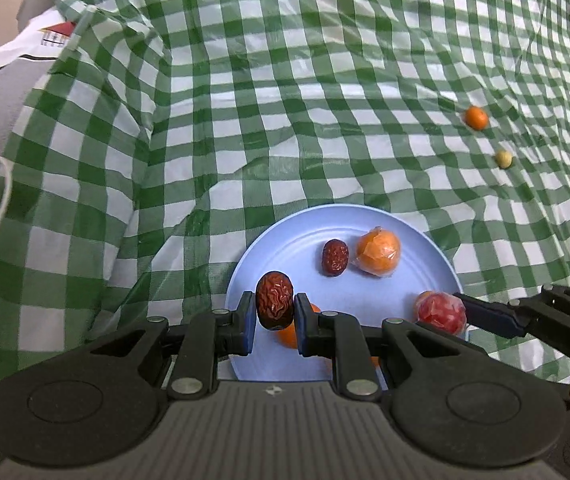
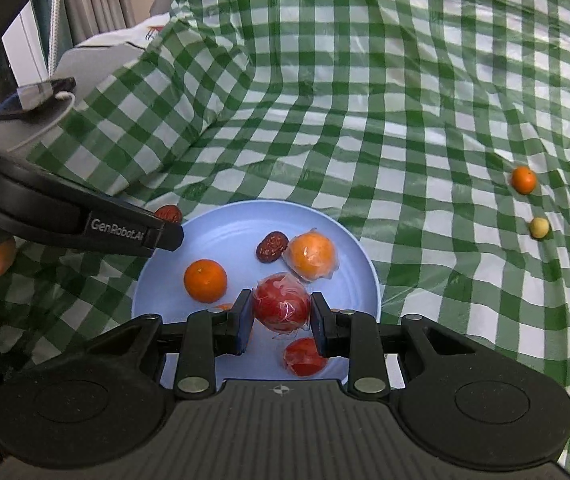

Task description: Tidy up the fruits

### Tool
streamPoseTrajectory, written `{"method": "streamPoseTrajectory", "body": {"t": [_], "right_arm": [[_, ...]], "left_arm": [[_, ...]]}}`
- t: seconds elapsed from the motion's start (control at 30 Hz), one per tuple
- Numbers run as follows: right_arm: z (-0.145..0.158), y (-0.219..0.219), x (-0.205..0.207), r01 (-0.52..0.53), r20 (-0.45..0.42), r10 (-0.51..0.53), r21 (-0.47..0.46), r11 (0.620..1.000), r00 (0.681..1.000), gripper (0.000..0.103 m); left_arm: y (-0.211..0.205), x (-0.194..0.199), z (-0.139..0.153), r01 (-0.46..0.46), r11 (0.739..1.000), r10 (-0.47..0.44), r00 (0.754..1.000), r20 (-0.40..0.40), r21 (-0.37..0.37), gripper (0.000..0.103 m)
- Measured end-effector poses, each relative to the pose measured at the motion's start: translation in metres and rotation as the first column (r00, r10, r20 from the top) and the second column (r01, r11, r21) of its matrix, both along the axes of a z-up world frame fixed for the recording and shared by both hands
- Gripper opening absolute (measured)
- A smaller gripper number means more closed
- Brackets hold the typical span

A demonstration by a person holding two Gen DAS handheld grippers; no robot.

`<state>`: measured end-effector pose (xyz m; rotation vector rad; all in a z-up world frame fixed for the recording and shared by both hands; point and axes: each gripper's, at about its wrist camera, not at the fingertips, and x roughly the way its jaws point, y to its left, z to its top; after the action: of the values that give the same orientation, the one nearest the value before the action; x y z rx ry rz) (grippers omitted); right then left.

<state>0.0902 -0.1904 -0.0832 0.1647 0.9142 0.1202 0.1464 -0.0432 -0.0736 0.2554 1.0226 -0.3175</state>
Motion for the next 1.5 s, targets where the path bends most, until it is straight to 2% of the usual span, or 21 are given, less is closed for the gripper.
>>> {"method": "streamPoseTrajectory", "body": {"t": [0.1,0.17,0.2,0.23,0.27,0.3,0.33,0.4,0.5,0.73,0.9,1.1,1.5], "right_arm": [[-0.005,0.001,0.007,-0.023,-0.002,0.023,-0.011,1.000,1.000,0.032],[-0.008,0.000,0.013,-0.026,-0.006,0.026,-0.021,0.999,1.000,0.033],[-0.009,-0.001,0.015,-0.028,-0.013,0.028,-0.019,0.999,1.000,0.041],[-0.009,-0.003,0.017,-0.032,-0.022,0.032,-0.011,0.999,0.999,0.050],[-0.007,-0.004,0.017,-0.030,-0.023,0.030,-0.003,1.000,0.999,0.065],[-0.004,-0.005,0.016,-0.026,-0.019,0.026,-0.002,1.000,0.999,0.077],[0.000,-0.006,0.012,-0.023,-0.013,0.023,-0.008,1.000,1.000,0.081],[0.008,-0.005,0.002,-0.029,-0.007,0.028,-0.034,0.999,1.000,0.091],[0.019,-0.003,-0.020,-0.040,-0.020,0.039,-0.041,0.998,0.999,0.097],[0.042,0.019,-0.074,-0.065,-0.058,0.065,0.008,0.998,0.996,0.100],[0.061,0.033,-0.091,-0.087,0.002,0.087,-0.045,0.995,0.996,0.101],[0.080,0.036,-0.109,-0.055,0.061,0.060,-0.075,0.996,0.996,0.102],[0.095,0.037,-0.133,-0.029,0.112,0.040,-0.104,0.994,0.993,0.102]], "left_arm": [[-0.002,0.005,-0.007,0.017,1.000,-0.017,1.000,-0.008,0.016,0.022],[-0.002,0.007,-0.008,0.029,0.999,-0.029,1.000,-0.002,0.018,0.026],[-0.002,0.007,-0.007,0.043,0.999,-0.043,0.999,-0.002,0.014,0.049],[-0.002,0.006,-0.005,0.048,0.999,-0.048,0.999,0.001,0.013,0.085],[-0.001,0.004,-0.001,0.039,0.999,-0.040,0.999,0.014,0.017,0.098],[0.001,-0.001,0.005,0.020,1.000,-0.021,0.999,0.049,0.018,0.103],[0.002,-0.006,0.010,0.017,1.000,-0.018,0.997,0.072,0.016,0.103],[0.005,-0.013,0.018,0.045,0.999,-0.047,0.996,0.070,0.025,0.103],[0.013,-0.033,0.027,0.036,0.998,-0.041,0.996,0.085,0.051,0.103],[0.040,-0.087,0.044,-0.012,0.999,0.008,0.997,0.083,0.052,0.103],[0.053,-0.110,0.058,-0.055,0.998,0.050,0.992,0.116,0.039,0.103],[0.062,-0.137,0.070,-0.081,0.997,0.077,0.986,0.146,0.018,0.103],[0.060,-0.166,0.082,-0.078,0.997,0.078,0.981,0.176,-0.010,0.103]]}}
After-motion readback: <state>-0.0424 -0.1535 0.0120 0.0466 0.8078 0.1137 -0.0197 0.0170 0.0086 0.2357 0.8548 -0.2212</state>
